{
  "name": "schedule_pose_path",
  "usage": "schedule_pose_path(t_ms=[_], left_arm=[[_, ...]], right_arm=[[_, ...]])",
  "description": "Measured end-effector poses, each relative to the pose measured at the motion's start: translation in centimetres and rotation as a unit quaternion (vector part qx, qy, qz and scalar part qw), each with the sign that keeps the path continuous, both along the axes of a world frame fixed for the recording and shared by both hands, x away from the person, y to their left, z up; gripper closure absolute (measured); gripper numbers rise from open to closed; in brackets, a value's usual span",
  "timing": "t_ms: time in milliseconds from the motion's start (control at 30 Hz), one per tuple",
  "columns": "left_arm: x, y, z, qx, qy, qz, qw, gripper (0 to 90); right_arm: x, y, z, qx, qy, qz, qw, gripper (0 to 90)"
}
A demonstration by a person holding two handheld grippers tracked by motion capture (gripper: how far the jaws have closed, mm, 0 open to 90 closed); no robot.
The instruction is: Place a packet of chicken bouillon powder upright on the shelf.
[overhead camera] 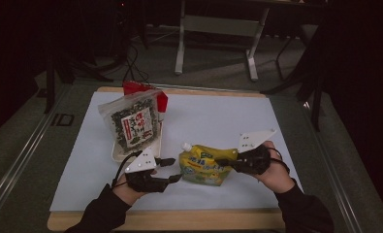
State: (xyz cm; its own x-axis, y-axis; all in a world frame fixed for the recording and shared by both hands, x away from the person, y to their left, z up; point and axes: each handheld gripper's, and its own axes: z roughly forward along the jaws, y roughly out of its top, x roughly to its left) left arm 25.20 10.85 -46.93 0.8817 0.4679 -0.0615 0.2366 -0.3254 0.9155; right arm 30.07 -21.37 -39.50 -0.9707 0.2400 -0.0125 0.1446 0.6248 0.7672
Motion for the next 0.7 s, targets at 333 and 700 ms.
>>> schedule_pose_path(t_ms=[333, 700], left_arm=[[-0.1, 0.0, -2.4, -0.002, 0.032, -0.008, 0.9994, 10.4], [-0.5, 0.1, -5.0, -0.006, 0.046, 0.001, 0.9989, 1.4]], right_arm=[[1.2, 0.1, 1.4, 0.015, -0.013, -0.006, 0.9998, 90.0], [3.2, 2.6, 3.3, 0.027, -0.030, 0.013, 0.9991, 90.0]])
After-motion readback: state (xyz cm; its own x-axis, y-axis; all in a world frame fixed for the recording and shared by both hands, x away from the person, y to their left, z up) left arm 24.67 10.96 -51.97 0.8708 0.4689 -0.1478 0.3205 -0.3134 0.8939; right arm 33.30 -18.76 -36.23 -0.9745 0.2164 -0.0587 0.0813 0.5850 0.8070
